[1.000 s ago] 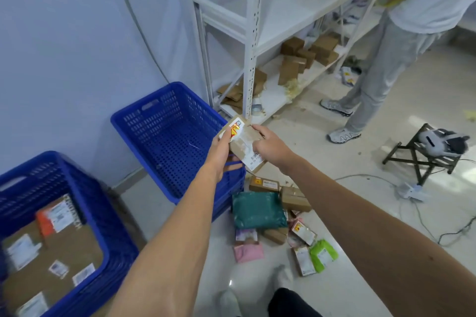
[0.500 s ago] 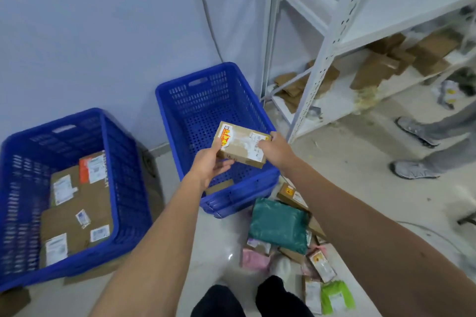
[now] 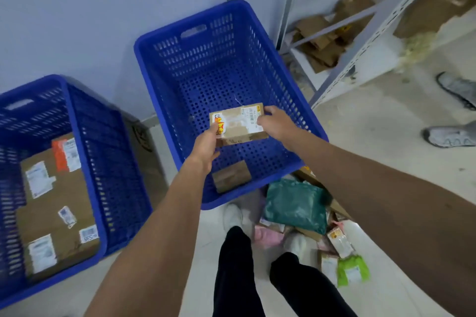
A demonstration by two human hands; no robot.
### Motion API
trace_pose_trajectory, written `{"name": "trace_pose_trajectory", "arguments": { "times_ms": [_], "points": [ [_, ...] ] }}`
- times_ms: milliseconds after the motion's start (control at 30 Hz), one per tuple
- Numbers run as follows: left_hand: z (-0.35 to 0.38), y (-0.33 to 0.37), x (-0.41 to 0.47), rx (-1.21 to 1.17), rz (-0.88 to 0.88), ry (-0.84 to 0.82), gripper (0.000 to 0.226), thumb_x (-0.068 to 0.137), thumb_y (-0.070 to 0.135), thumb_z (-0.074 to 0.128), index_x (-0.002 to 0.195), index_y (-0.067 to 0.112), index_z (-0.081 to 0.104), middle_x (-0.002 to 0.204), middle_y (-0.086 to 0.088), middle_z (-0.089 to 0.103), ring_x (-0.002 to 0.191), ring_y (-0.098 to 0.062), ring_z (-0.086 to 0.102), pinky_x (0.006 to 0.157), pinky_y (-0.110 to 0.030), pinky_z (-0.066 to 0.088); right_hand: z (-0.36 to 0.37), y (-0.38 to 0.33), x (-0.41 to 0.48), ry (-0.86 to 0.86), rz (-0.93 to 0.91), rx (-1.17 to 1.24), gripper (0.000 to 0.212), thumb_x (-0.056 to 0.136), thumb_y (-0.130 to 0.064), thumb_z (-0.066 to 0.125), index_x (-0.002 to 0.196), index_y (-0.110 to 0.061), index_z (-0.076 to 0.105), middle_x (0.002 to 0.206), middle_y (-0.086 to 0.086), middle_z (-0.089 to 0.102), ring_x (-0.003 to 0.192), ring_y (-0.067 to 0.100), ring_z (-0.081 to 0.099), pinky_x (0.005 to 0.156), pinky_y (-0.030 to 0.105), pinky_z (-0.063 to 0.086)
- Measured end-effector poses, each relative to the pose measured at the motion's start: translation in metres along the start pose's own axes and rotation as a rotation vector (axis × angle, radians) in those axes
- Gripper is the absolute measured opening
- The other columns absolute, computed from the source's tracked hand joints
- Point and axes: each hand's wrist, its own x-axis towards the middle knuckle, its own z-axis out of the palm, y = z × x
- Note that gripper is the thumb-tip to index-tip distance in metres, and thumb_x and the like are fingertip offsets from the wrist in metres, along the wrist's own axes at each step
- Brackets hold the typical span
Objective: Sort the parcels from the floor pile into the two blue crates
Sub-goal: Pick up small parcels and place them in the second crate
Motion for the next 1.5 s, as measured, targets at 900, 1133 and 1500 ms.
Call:
{"name": "trace_pose_trajectory", "arguments": {
  "times_ms": [900, 1133, 1500],
  "points": [
    [0.022, -0.13, 0.233, 0.83, -0.3, 0.161, 0.081, 0.097, 0.031, 0.056, 0.159, 0.019, 0.007, 0.154, -0.018, 0.036, 0.135, -0.037, 0.044, 0.103, -0.043, 0.047, 0.148, 0.132, 0.221, -0.309, 0.274, -0.292, 0.053, 0.099, -0.02, 0.038, 0.151, -0.015, 0.032, 0.121, 0.01, 0.045, 0.101, 0.028, 0.049, 0.079, 0.039, 0.04],
    [0.021, -0.115, 0.23, 1.1, -0.308, 0.072, 0.044, 0.1, 0.029, 0.051, 0.136, 0.003, 0.049, 0.134, -0.013, 0.056, 0.113, -0.027, 0.058, 0.076, -0.031, 0.047, 0.147, 0.131, 0.21, -0.36, 0.277, -0.355, 0.016, 0.1, -0.018, 0.036, 0.085, -0.018, 0.041, 0.082, 0.005, 0.036, 0.068, 0.018, 0.037, 0.067, 0.031, 0.034],
    [0.03, -0.041, 0.116, 1.01, 0.034, -0.003, 0.03, 0.104, 0.021, 0.04, 0.126, 0.011, 0.059, 0.135, -0.013, 0.057, 0.099, -0.028, 0.055, 0.084, -0.036, 0.046, 0.034, 0.078, 0.094, -0.286, 0.182, -0.324, 0.027, 0.097, -0.012, 0.04, 0.071, -0.013, 0.044, 0.073, 0.012, 0.039, 0.055, 0.018, 0.019, 0.055, 0.033, 0.023]
  ]
}}
